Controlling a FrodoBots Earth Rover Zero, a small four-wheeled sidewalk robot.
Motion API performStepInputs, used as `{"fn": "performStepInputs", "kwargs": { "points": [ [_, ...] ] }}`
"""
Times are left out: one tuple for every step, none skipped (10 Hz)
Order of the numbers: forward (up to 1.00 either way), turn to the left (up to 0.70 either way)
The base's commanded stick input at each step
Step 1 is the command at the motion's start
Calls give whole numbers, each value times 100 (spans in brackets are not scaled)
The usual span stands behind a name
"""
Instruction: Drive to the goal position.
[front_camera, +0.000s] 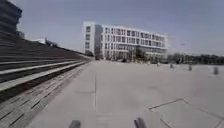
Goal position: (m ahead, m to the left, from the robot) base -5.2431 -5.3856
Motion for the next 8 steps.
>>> {"fn": "performStepInputs", "kwargs": {
  "points": [
    [100, -39],
    [100, -39],
    [100, -39],
    [100, -39],
    [100, -39],
    [100, -39],
    [100, -39],
    [100, -39]
  ]
}}
